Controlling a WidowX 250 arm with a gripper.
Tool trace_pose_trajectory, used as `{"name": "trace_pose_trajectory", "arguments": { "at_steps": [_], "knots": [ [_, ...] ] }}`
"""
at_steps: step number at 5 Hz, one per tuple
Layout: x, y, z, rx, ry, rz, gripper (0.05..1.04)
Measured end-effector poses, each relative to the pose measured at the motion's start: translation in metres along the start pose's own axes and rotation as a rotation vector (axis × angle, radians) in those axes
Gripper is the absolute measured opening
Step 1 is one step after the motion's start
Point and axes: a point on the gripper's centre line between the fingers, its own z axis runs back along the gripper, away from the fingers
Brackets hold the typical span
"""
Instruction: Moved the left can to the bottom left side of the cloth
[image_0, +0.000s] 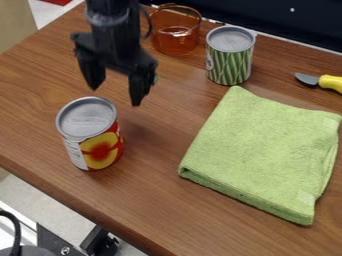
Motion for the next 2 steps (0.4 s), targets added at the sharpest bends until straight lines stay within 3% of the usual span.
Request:
{"name": "trace_pose_trajectory", "arguments": {
  "at_steps": [2],
  "knots": [
    [0.033,0.003,0.019,-0.01,0.008,0.037,1.0]
  ]
}}
